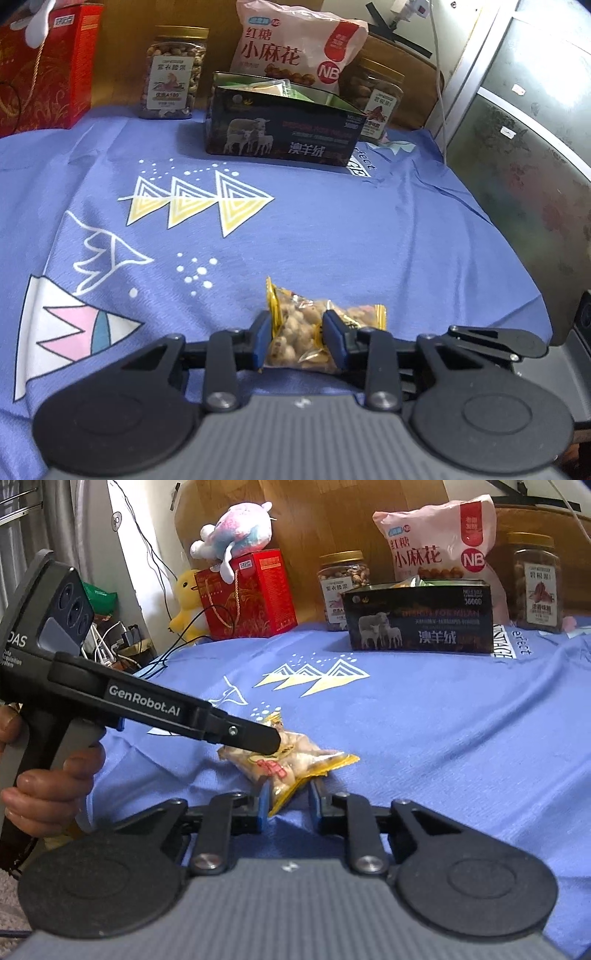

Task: Organize snacks
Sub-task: 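Close the left gripper on the yellow peanut bag on the cloth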

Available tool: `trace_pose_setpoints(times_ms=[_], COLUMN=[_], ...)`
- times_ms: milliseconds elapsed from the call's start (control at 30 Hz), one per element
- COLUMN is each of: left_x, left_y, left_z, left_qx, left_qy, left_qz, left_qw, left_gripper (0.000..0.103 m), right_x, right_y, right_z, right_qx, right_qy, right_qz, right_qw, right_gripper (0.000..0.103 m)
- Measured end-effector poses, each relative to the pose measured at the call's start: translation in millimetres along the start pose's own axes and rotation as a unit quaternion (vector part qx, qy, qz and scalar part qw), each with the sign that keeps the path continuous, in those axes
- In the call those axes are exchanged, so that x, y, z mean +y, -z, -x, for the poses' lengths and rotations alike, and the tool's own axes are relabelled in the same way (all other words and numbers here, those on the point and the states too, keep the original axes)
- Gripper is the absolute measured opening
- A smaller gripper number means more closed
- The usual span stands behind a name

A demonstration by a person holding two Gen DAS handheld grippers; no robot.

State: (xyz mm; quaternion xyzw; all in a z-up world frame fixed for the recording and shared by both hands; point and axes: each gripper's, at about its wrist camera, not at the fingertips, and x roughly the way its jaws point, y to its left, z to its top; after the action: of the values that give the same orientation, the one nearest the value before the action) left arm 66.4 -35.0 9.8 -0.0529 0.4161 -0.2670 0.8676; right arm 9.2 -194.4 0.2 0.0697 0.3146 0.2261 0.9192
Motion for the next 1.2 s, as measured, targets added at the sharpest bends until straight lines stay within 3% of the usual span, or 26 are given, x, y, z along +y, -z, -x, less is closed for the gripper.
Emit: trace_pose_setpoints(times_ms=[533, 1200], left_x=[-24.4, -27.3], left_y=[-6.5, -18.2], left_z=[-16.1, -28.7], left_qx=[0.005, 0.004], left_qy=[-0.001, -0.015], left_qz=[-0.036, -0.036], left_qw=[0.9993, 0.9992], left_gripper=[0.032, 0.033], right_x=[-18.0, -29.4], right_y=[3.8, 0.9], right_z=[12.3, 10.0], right_qx=[-0.009, -0.02], right_qy=[0.016, 0.035], right_qz=[-0.021, -0.03], right_qw=[1.0, 0.999], right_gripper=[0.025, 0.025])
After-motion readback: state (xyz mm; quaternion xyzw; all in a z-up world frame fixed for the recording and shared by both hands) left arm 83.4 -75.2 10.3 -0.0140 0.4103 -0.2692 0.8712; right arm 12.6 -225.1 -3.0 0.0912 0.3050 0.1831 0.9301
